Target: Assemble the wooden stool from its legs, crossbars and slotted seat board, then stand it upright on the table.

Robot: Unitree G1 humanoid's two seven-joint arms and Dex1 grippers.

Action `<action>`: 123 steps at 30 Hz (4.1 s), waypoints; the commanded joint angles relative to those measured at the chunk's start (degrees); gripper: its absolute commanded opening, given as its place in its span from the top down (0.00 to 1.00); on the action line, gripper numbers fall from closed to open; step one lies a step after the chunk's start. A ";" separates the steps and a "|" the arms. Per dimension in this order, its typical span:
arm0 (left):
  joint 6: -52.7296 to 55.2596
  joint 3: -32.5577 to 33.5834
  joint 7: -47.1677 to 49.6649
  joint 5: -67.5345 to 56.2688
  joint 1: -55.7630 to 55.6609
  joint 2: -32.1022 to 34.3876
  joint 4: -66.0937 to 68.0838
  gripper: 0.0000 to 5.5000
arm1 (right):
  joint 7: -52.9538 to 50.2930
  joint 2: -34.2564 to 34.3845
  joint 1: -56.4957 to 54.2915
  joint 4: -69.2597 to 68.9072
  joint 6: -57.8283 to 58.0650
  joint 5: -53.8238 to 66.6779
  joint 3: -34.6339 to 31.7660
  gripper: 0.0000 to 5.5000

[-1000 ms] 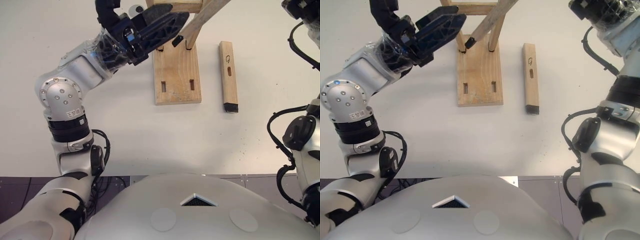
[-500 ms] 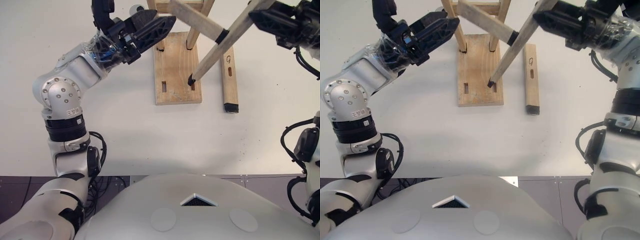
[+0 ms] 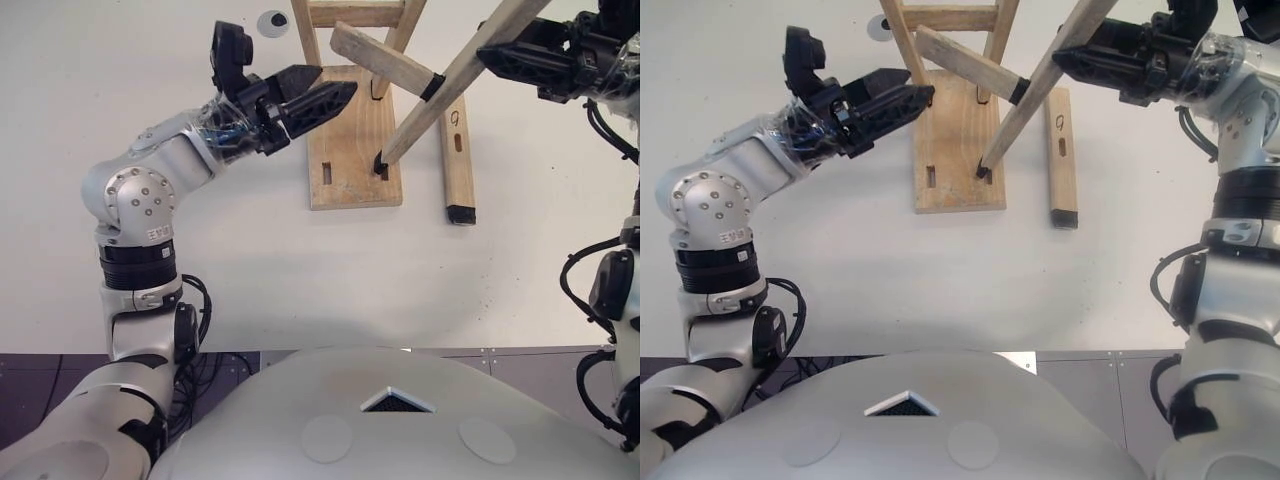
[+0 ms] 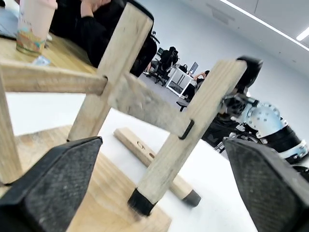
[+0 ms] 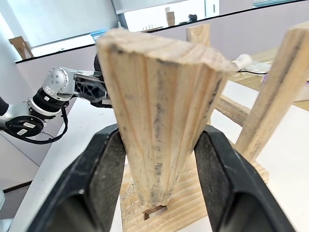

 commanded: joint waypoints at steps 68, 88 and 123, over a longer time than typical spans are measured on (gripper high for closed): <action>-19.46 -11.81 -1.05 32.24 7.73 -2.47 20.17 0.16 | 1.42 -9.85 4.71 -14.13 1.17 -17.49 30.23 0.63; -21.63 5.06 8.05 22.72 12.18 -7.49 6.36 0.16 | -50.81 14.44 25.22 -30.77 30.62 -18.77 -9.88 0.21; -20.98 17.67 5.49 -11.21 -13.57 -9.92 -1.55 0.02 | -51.75 13.03 -1.98 -21.73 1.32 -6.88 -17.80 0.63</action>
